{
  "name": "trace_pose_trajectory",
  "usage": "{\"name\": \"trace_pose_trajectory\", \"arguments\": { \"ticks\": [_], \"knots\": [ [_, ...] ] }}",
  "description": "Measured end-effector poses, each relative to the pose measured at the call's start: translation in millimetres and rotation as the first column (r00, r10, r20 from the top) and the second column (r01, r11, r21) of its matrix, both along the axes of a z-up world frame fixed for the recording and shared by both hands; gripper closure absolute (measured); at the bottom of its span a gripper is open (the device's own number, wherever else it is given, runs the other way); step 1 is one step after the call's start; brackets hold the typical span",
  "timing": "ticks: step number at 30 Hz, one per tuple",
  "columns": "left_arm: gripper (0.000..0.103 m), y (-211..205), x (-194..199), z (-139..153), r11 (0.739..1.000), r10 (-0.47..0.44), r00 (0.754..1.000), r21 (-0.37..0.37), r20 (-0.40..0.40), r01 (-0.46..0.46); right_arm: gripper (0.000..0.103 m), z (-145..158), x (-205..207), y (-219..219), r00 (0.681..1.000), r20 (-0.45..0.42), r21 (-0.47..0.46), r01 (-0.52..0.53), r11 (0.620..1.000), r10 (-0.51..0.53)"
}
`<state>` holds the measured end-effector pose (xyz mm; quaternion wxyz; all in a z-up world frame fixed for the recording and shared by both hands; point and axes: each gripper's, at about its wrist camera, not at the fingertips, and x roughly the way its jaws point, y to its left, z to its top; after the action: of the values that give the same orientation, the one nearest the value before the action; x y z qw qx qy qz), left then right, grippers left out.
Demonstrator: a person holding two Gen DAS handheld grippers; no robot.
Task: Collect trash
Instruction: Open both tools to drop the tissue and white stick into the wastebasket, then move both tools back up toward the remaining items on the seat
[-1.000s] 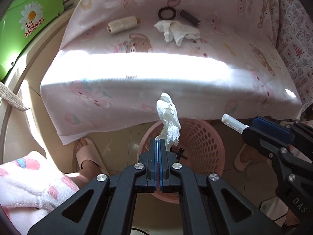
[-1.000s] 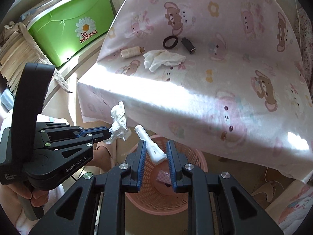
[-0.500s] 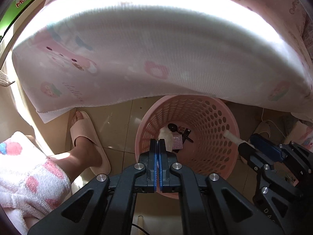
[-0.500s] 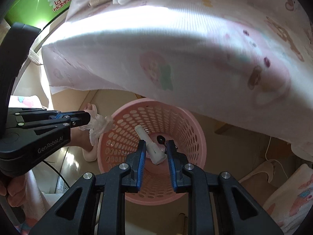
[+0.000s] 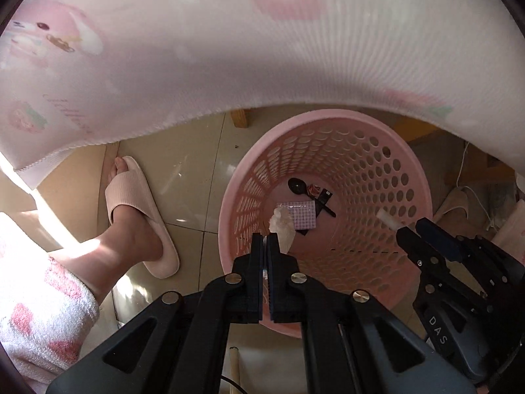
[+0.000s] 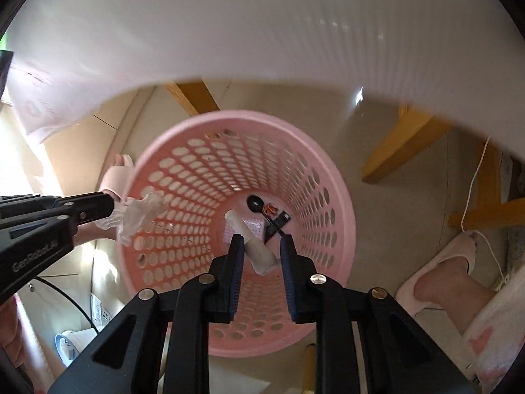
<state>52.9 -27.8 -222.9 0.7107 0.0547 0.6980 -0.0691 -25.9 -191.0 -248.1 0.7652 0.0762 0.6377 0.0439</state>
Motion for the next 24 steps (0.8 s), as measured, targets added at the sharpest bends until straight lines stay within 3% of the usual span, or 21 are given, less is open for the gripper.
{"name": "trace_pose_trajectory", "arguments": {
  "ticks": [8,14,16,18,20,24],
  "knots": [
    [0.098,-9.5,-6.2,-13.4,1.0,-0.019,0.999,0.023,-0.036,0.02,0.079,-20.4,-1.6,-5.1,0.998,-0.042,0.003,0.041,0.999,-0.041],
    [0.069,-10.8,-8.2,-11.9,1.0,-0.024,0.999,0.019,-0.028,0.025,0.076,-26.6,-2.7,-6.2,0.997,-0.063,-0.015,0.047,0.999,-0.047],
    [0.063,-10.4,-8.4,-9.6,0.999,-0.021,1.0,0.025,-0.017,0.022,0.069,-27.6,-2.7,-7.1,0.996,-0.069,-0.012,0.055,0.998,-0.056],
    [0.057,-9.4,-8.0,-7.8,1.0,-0.016,1.0,0.023,-0.013,0.016,0.053,-26.1,-3.9,-9.0,0.996,-0.064,-0.009,0.068,0.998,-0.069],
    [0.046,-8.0,-8.2,-5.7,1.0,-0.009,1.0,0.025,-0.007,0.009,0.052,-23.7,-4.3,-10.6,0.996,-0.048,-0.012,0.073,0.997,-0.074],
    [0.044,-8.3,-8.2,2.7,0.999,-0.016,1.0,0.04,0.026,0.015,0.052,-19.1,-4.0,-11.4,0.997,-0.037,-0.014,0.071,0.997,-0.072]
  ]
}}
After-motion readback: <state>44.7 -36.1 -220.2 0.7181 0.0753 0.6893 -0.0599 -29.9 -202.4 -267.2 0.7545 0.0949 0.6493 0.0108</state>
